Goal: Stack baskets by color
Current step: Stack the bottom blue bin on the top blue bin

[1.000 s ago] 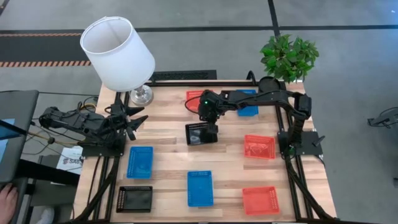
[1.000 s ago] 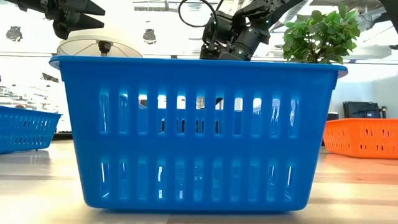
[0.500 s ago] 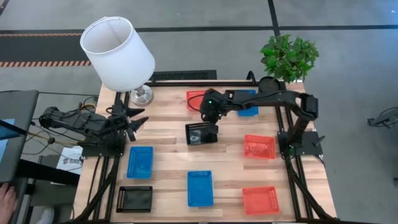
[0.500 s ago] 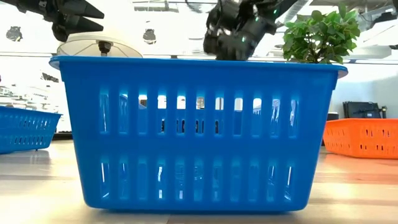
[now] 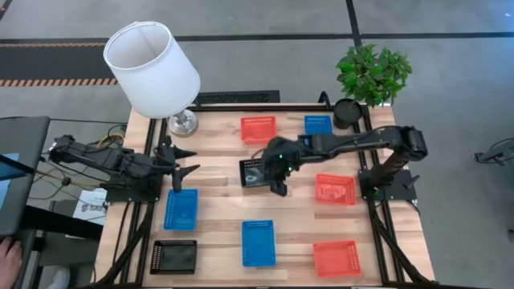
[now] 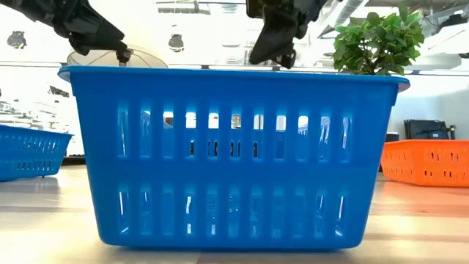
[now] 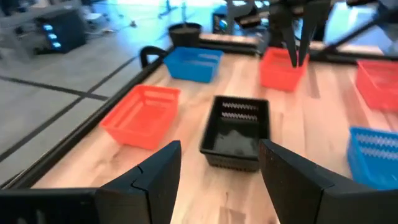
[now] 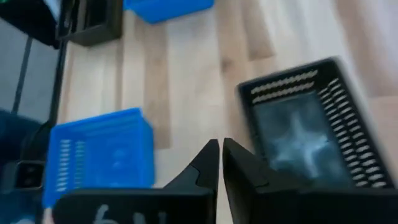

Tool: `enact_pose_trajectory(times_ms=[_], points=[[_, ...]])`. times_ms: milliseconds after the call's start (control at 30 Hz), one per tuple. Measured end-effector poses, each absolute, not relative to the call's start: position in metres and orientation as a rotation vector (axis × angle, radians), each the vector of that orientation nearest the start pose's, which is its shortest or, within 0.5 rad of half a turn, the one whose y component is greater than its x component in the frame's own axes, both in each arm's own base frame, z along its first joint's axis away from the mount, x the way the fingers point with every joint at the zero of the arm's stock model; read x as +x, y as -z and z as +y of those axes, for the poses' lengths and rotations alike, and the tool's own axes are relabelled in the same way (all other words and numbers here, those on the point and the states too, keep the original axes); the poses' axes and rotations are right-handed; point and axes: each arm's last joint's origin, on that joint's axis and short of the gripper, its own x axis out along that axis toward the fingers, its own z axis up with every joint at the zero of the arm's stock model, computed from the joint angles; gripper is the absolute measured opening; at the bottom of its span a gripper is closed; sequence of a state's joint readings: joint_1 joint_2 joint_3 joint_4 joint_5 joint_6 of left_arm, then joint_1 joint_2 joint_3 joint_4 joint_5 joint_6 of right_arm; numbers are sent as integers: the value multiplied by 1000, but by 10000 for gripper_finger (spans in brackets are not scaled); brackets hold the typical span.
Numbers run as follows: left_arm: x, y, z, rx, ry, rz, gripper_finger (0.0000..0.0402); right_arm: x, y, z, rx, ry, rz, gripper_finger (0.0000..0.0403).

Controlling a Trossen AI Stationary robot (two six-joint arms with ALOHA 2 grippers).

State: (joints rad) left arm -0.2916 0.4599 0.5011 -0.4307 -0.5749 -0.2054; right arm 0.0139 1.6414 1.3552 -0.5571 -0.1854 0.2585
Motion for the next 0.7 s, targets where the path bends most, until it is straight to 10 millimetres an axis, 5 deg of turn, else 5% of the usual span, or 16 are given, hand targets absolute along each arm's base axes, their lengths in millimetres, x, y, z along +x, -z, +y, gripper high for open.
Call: enact_pose_trajectory(times_ms=[233,400,700], points=[[109,-252,-19,64,-195,385,201,362,-274,54,337,-153,873,84],[106,-247,-21,71,-95,455,201,376,-246,87,275,-236,889,141],[106,-245,-23,31,-36,473,201,380,-229,94,298,-201,944,253]])
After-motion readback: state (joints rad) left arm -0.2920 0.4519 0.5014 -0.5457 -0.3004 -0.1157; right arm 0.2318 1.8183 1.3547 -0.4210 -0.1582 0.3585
